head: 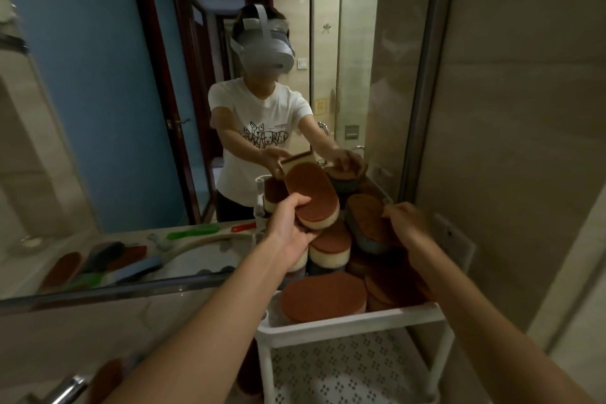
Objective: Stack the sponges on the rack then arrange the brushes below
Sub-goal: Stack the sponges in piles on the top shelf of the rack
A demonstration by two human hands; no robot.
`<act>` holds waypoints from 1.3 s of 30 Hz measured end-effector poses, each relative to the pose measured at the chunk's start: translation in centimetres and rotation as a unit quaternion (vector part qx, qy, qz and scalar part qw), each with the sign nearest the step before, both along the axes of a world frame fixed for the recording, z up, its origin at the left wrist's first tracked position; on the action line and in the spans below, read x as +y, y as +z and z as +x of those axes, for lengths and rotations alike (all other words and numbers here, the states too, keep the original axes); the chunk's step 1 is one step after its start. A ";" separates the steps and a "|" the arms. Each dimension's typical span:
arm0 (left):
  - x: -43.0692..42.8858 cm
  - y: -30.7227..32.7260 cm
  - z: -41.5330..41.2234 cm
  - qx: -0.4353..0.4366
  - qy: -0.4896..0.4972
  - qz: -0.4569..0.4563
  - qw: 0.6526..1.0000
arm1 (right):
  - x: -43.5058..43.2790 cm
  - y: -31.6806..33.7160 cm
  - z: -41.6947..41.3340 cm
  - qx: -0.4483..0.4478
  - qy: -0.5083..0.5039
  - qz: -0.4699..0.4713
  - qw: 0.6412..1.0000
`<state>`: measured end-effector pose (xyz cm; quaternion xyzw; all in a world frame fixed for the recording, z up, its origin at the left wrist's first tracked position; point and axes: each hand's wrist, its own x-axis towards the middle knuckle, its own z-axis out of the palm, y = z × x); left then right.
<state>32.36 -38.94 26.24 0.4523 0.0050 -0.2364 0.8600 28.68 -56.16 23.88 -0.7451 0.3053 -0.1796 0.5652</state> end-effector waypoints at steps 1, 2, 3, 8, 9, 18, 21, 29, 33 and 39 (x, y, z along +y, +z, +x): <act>0.0 -0.2 0.1 -0.004 -0.004 0.004 1.000 | 0.0 -0.2 0.0 0.002 0.000 -0.007 1.000; 0.1 -0.4 0.2 -0.006 -0.007 0.009 1.000 | 0.0 -0.3 0.0 0.004 0.003 -0.020 1.000; 0.2 -0.5 0.4 -0.007 -0.010 0.012 1.000 | 0.2 -0.5 0.0 0.008 0.009 -0.038 0.999; 0.3 -0.6 0.5 0.001 -0.029 0.004 1.000 | 1.1 -1.1 -0.7 0.016 0.067 -0.157 0.985; 0.3 -0.6 0.5 0.005 -0.030 -0.002 1.000 | 1.3 -1.2 -0.9 0.016 0.086 -0.179 0.980; 0.7 -0.4 0.4 0.032 -0.032 -0.032 0.998 | 2.0 -1.4 -1.5 0.041 0.159 -0.304 0.938; 0.7 -0.4 0.2 0.034 -0.030 -0.033 0.998 | 2.0 -1.4 -1.4 0.057 0.166 -0.315 0.933; 0.6 -0.3 0.0 0.038 -0.021 -0.027 0.999 | 2.1 -2.0 -0.7 0.095 0.159 -0.376 0.908; 0.5 -0.3 -0.1 0.040 -0.020 -0.023 0.999 | 2.2 -2.1 -0.3 0.113 0.149 -0.392 0.901; 0.6 -0.7 0.3 0.039 -0.021 -0.027 0.999 | 2.6 -1.3 0.1 0.125 0.144 -0.431 0.882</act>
